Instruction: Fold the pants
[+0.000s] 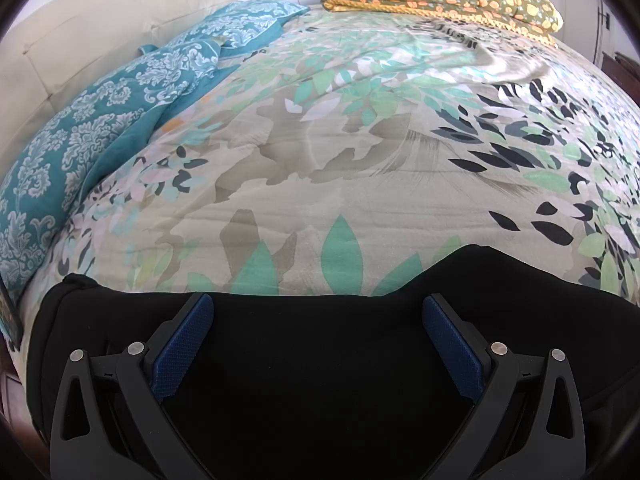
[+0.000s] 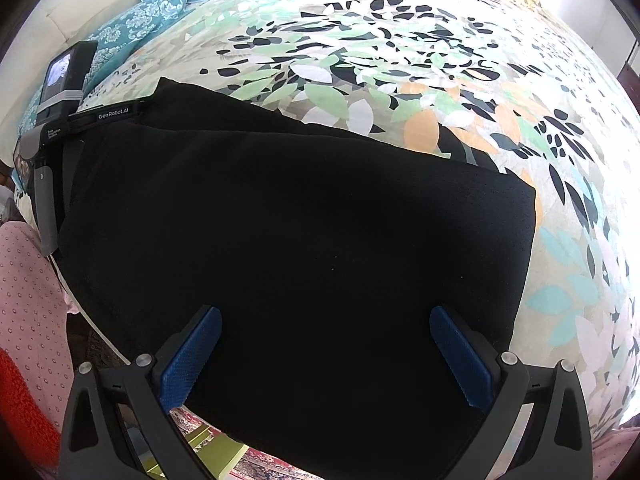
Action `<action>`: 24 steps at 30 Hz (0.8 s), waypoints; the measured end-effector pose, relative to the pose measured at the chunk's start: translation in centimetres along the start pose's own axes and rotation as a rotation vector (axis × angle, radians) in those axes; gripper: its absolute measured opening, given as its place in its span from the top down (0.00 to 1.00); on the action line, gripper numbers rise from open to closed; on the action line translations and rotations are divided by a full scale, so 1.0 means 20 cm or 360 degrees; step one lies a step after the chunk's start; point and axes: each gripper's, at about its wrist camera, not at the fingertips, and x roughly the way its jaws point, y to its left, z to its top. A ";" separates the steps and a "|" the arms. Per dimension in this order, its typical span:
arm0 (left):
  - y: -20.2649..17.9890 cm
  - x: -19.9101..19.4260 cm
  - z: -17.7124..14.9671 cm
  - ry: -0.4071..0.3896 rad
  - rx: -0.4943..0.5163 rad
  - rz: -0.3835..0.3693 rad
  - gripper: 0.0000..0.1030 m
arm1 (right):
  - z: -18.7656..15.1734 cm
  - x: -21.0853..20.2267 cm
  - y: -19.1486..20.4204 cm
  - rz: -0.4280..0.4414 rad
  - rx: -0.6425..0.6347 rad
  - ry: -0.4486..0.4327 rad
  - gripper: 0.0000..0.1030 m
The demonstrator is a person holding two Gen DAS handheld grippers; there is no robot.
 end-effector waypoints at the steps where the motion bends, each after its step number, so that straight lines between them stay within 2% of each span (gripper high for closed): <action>1: 0.00 0.00 0.00 0.0000 0.0000 0.0000 0.00 | 0.00 0.00 0.00 -0.0005 0.0000 0.0005 0.00; 19: 0.00 0.00 0.00 0.0000 0.0000 0.0000 0.00 | 0.02 0.01 0.02 -0.0069 0.0010 0.0071 0.00; 24: 0.00 0.00 0.00 0.0000 0.0000 0.0000 0.00 | 0.01 0.01 0.02 -0.0065 0.0014 0.0031 0.00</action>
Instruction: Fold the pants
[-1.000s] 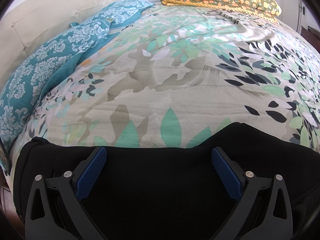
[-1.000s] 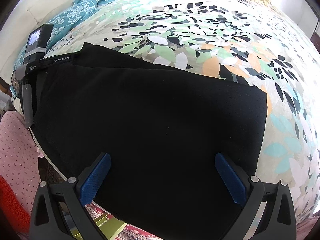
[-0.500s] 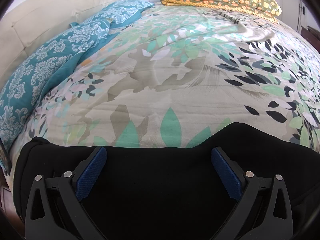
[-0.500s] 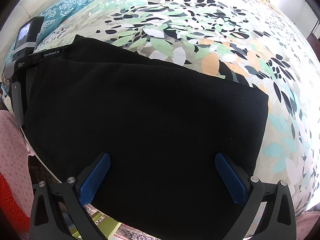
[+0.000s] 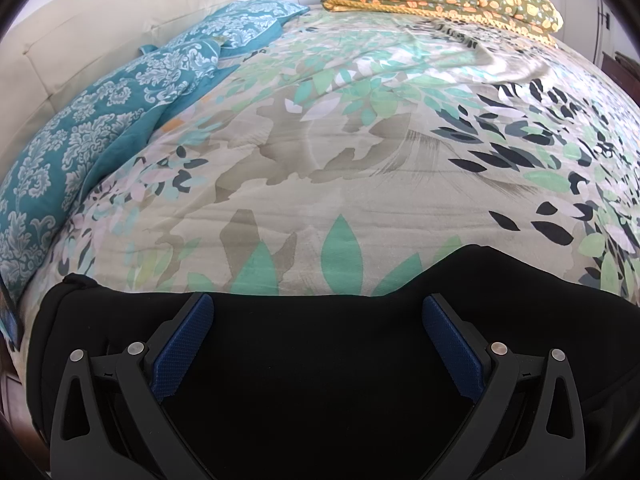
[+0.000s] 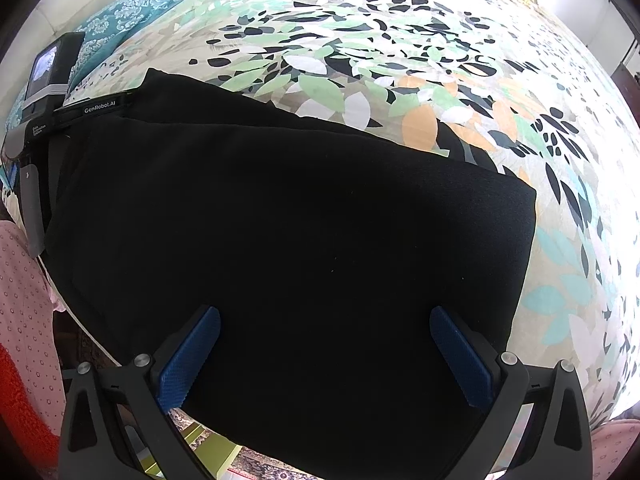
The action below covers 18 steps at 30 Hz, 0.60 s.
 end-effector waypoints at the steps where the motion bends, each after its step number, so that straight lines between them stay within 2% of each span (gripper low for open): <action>1: 0.00 0.00 0.00 0.0000 0.0000 0.0000 0.00 | 0.00 0.00 0.00 0.0002 -0.0001 -0.0006 0.00; 10: 0.00 0.00 0.00 0.0000 0.0000 0.0000 0.00 | 0.00 -0.01 0.00 0.0002 0.0000 -0.0028 0.00; 18: 0.00 0.00 0.00 -0.0001 0.0001 0.0001 0.00 | -0.03 -0.02 0.00 0.0004 0.0023 -0.0111 0.00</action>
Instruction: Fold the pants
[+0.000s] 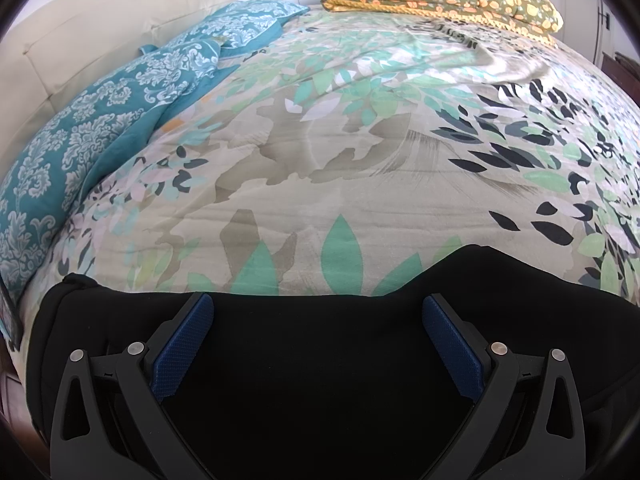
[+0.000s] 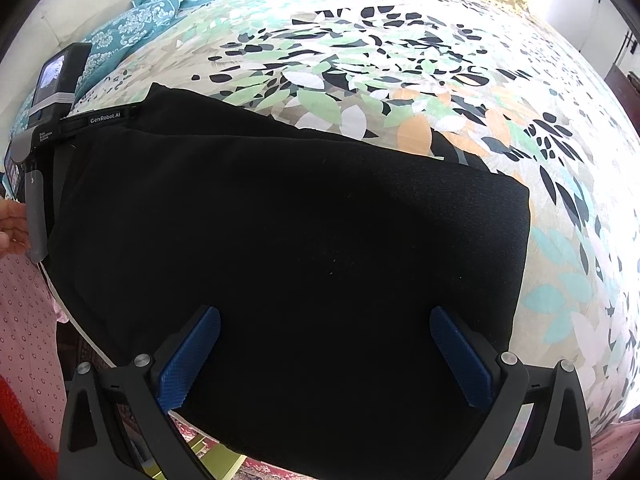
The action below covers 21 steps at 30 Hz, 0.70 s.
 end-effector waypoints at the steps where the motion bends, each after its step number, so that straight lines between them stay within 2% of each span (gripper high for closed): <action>1: 0.00 0.00 0.00 0.0000 0.0001 0.0001 0.00 | 0.00 0.00 0.00 0.0002 0.0001 0.0000 0.00; 21: 0.00 0.00 0.00 -0.0005 0.0001 0.0003 0.00 | -0.02 -0.02 0.00 -0.0003 0.0048 -0.0103 0.00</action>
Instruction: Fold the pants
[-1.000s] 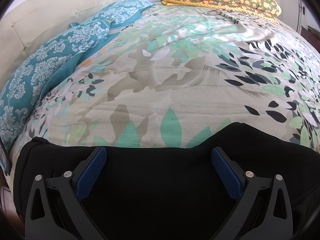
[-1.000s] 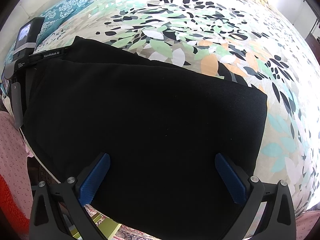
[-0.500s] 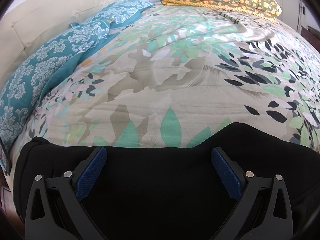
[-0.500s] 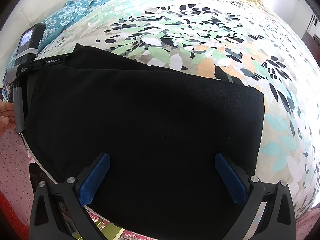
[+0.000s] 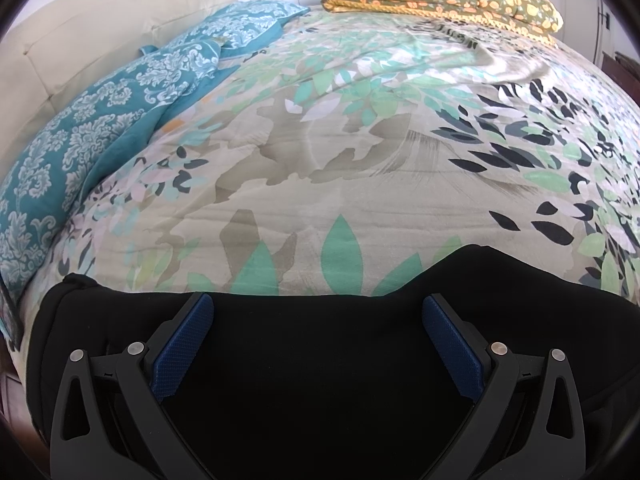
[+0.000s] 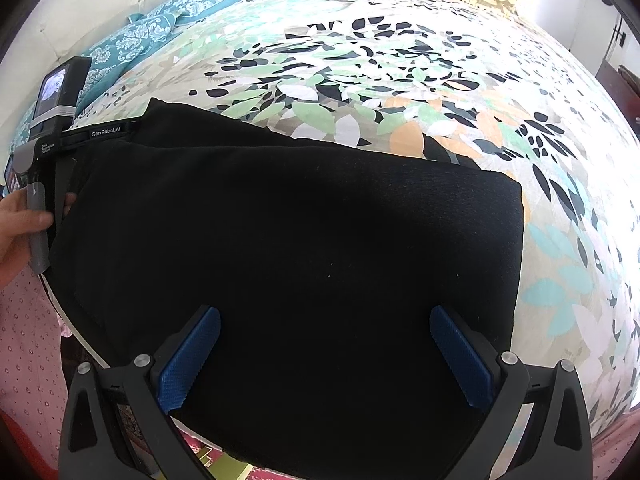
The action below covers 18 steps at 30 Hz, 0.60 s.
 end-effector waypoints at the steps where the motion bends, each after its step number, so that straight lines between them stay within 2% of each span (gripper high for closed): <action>1: 0.00 0.00 0.00 0.0000 0.0000 0.0001 0.00 | 0.00 0.00 0.00 -0.0002 0.0001 -0.0006 0.00; 18: 0.00 0.00 0.00 0.0025 -0.0007 -0.0013 0.00 | 0.00 -0.01 0.00 -0.0007 0.0005 -0.0021 0.00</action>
